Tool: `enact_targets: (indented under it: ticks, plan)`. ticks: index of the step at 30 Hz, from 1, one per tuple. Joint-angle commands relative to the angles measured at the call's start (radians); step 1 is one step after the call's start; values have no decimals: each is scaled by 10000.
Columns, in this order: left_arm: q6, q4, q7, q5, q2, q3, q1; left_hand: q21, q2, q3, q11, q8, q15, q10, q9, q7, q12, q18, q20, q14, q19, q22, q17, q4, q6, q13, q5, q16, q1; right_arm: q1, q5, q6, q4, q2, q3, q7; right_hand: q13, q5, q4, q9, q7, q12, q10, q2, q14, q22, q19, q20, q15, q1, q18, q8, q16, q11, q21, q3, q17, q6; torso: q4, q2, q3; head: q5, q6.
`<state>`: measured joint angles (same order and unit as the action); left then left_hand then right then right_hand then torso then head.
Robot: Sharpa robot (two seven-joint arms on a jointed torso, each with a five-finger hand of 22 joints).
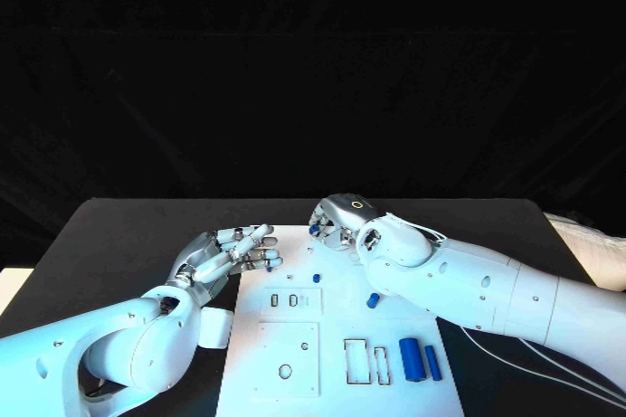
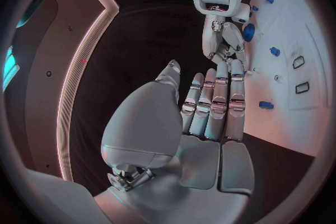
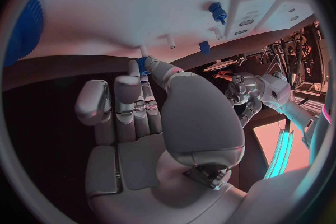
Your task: Assemble the parts on the task board
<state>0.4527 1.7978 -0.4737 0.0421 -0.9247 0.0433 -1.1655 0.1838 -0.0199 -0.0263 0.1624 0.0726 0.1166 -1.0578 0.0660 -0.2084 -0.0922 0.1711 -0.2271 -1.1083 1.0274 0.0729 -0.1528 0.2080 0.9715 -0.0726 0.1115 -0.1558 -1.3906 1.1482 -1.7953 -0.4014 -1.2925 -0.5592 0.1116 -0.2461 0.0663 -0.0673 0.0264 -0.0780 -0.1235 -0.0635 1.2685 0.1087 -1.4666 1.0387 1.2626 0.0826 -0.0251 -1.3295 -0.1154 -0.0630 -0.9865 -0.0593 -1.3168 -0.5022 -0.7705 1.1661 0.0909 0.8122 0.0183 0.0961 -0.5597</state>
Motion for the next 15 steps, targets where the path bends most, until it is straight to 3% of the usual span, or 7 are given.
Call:
enact_targets:
  ticks: [1,15]
  plan:
    - [-208,9,-44,9,17,-9,-11,-66,-8,22,20,-30,36,35,-9,-46,47,116,-12,4,49,-12,-9,-64,-42,13,-31,43,-105,-67,-144,465,-39,-57,-54,-153,-11,-5,67,-126,7,22,-70,3,-224,13,21,48,43,94,142,-30,-52,-13,-65,8,-9,58,10,10,-5,2,2]
    - [-184,-7,-57,9,-26,-9,-11,-77,10,16,18,-30,37,34,-8,-39,51,115,-13,9,51,-16,-22,-87,-39,14,-31,52,-125,-91,-198,355,-248,-209,-57,-208,-7,2,114,-130,2,19,-72,49,-206,46,22,58,49,139,144,-30,-96,-19,-91,36,-27,51,18,25,-3,36,-72]
